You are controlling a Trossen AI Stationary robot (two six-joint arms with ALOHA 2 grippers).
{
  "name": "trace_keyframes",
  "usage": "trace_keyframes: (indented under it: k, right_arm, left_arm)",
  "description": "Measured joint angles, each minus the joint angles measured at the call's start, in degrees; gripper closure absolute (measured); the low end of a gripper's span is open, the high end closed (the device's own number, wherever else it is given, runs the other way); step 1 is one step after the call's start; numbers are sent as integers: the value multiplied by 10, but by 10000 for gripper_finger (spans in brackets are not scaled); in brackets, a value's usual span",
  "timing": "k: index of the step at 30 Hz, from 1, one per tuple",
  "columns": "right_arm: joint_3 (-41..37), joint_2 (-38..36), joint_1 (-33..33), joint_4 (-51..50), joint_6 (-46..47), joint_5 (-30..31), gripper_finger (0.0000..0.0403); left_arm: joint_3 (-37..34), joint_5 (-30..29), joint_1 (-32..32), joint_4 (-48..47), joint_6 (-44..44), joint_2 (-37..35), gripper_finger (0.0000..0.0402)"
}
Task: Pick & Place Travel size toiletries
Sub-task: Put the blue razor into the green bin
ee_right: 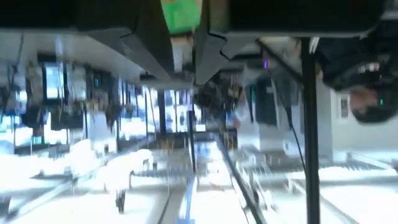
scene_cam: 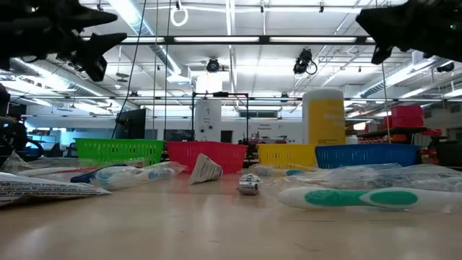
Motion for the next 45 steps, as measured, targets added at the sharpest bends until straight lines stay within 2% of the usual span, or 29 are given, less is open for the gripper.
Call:
trace_keyframes:
  k: [4, 7, 12, 16, 18, 21, 25, 34, 39, 45]
  right_arm:
    - [2, 87, 0, 121, 20, -8, 279]
    - [35, 147, 4, 126, 53, -32, 257]
    - [115, 244, 32, 52, 17, -31, 242]
    - [183, 313, 46, -40, 4, -27, 248]
    - [209, 344, 56, -95, 5, -6, 251]
    - [225, 387, 70, -151, 4, 30, 254]
    - [225, 435, 79, -162, 4, 59, 256]
    - [225, 487, 80, -159, 3, 121, 253]
    - [225, 486, 80, -159, 3, 124, 254]
    - [225, 486, 78, -155, -23, 125, 268]
  left_arm:
    - [53, -6, 0, -1, 33, 58, 239]
    - [94, 0, 0, -10, 45, 97, 239]
    - [175, 14, -2, -94, 44, 161, 239]
    - [235, -1, -15, -194, 39, 220, 239]
    - [260, -14, -26, -234, 20, 249, 239]
    - [287, -24, -45, -278, -10, 294, 239]
    - [306, -32, -69, -327, -82, 349, 239]
    - [309, -57, -139, -343, -195, 481, 240]
    - [309, -97, -165, -340, -298, 549, 240]
    - [309, -91, -189, -337, -374, 625, 240]
